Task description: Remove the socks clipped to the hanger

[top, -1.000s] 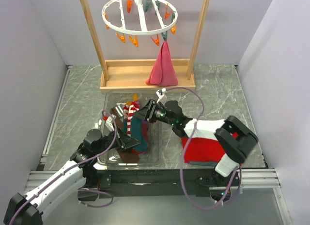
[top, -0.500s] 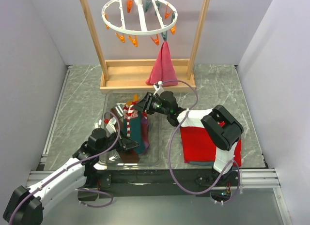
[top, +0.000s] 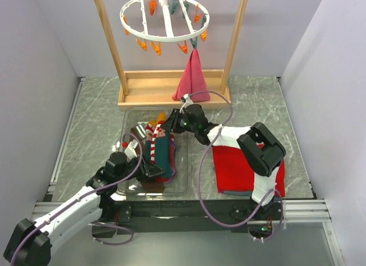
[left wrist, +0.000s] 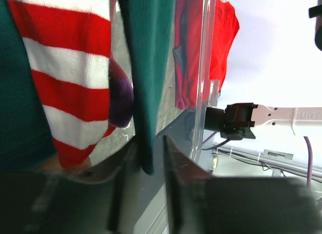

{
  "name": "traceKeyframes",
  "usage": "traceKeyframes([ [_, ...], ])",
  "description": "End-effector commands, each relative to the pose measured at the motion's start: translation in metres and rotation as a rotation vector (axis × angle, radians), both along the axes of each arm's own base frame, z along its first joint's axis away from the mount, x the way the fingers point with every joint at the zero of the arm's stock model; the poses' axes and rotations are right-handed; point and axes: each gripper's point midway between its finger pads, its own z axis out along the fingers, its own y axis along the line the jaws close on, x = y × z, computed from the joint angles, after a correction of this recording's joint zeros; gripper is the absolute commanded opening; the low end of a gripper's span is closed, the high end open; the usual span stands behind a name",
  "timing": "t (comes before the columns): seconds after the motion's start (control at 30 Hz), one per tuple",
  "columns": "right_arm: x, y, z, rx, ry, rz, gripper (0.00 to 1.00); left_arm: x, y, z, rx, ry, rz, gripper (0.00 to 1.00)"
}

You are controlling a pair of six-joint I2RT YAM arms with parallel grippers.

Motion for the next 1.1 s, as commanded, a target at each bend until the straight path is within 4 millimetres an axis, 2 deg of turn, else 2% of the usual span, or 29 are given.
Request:
traceKeyframes([
  [0.0, 0.014, -0.011, 0.028, -0.081, -0.096, -0.023, 0.45, -0.001, 0.0, 0.004, -0.006, -0.018, 0.001, 0.38],
  [0.07, 0.016, -0.013, 0.034, -0.117, -0.118, -0.023, 0.54, 0.001, 0.001, 0.011, -0.015, -0.043, 0.009, 0.46],
  [0.1, 0.015, -0.014, 0.035, -0.142, -0.108, -0.021, 0.62, -0.001, 0.002, 0.013, -0.011, -0.041, 0.009, 0.49],
  [0.13, 0.014, -0.014, 0.04, -0.155, -0.114, -0.019, 0.65, 0.001, 0.002, 0.022, -0.025, -0.066, 0.014, 0.51],
  [0.17, 0.013, -0.021, 0.034, -0.209, -0.101, -0.034, 0.68, 0.001, 0.002, 0.029, -0.034, -0.081, 0.017, 0.53],
  [0.2, 0.015, -0.022, 0.041, -0.224, -0.112, -0.044, 0.75, -0.001, 0.005, 0.025, -0.012, -0.059, 0.021, 0.57],
  [0.23, 0.016, -0.027, 0.045, -0.244, -0.122, -0.059, 0.79, 0.0, 0.006, 0.038, -0.025, -0.088, 0.029, 0.61],
  [0.27, 0.015, -0.034, 0.042, -0.293, -0.117, -0.065, 0.85, -0.001, 0.008, 0.043, -0.023, -0.097, 0.033, 0.64],
  [0.3, 0.017, -0.034, 0.05, -0.306, -0.13, -0.068, 0.89, -0.001, 0.009, 0.047, -0.024, -0.102, 0.035, 0.72],
  [0.33, 0.017, -0.037, 0.055, -0.325, -0.135, -0.07, 0.9, -0.003, 0.011, 0.056, -0.03, -0.118, 0.037, 0.73],
  [0.37, 0.013, -0.044, 0.051, -0.379, -0.122, -0.057, 0.97, -0.005, 0.011, 0.061, -0.038, -0.124, 0.031, 0.74],
  [0.4, 0.019, -0.045, 0.064, -0.395, -0.145, -0.074, 0.98, -0.007, 0.011, 0.065, -0.04, -0.126, 0.029, 0.8],
  [0.47, 0.015, -0.052, 0.064, -0.468, -0.142, -0.049, 1.0, -0.01, 0.013, 0.076, -0.049, -0.143, 0.022, 0.81],
  [0.5, 0.015, -0.048, 0.076, -0.463, -0.162, -0.03, 1.0, -0.012, 0.013, 0.083, -0.057, -0.156, 0.019, 0.81],
  [0.57, 0.004, -0.048, 0.075, -0.512, -0.15, 0.018, 1.0, -0.014, 0.015, 0.089, -0.057, -0.168, 0.018, 0.82],
  [0.6, 0.003, -0.043, 0.085, -0.511, -0.164, 0.03, 1.0, -0.014, 0.016, 0.097, -0.06, -0.185, 0.021, 0.82],
  [0.63, 0.002, -0.043, 0.083, -0.541, -0.163, 0.027, 1.0, -0.015, 0.017, 0.1, -0.059, -0.196, 0.023, 0.82],
  [0.67, -0.004, -0.045, 0.082, -0.572, -0.15, 0.027, 1.0, -0.015, 0.019, 0.101, -0.05, -0.197, 0.028, 0.83],
  [0.83, -0.006, -0.056, 0.106, -0.603, -0.204, -0.043, 1.0, -0.014, 0.027, 0.119, -0.014, -0.247, 0.052, 0.84],
  [0.93, -0.021, -0.06, 0.125, -0.573, -0.248, -0.053, 1.0, -0.013, 0.032, 0.127, 0.004, -0.273, 0.071, 0.85],
  [0.97, -0.031, -0.056, 0.119, -0.555, -0.252, -0.033, 1.0, -0.013, 0.034, 0.129, 0.008, -0.284, 0.076, 0.85],
  [1.0, -0.041, -0.057, 0.133, -0.506, -0.275, -0.028, 1.0, -0.012, 0.035, 0.13, 0.016, -0.293, 0.08, 0.86],
  [1.03, -0.049, -0.056, 0.135, -0.467, -0.269, -0.022, 1.0, -0.011, 0.036, 0.133, 0.013, -0.308, 0.087, 0.86],
  [1.07, -0.061, -0.053, 0.122, -0.435, -0.256, 0.007, 1.0, -0.011, 0.037, 0.134, 0.012, -0.317, 0.093, 0.88],
])
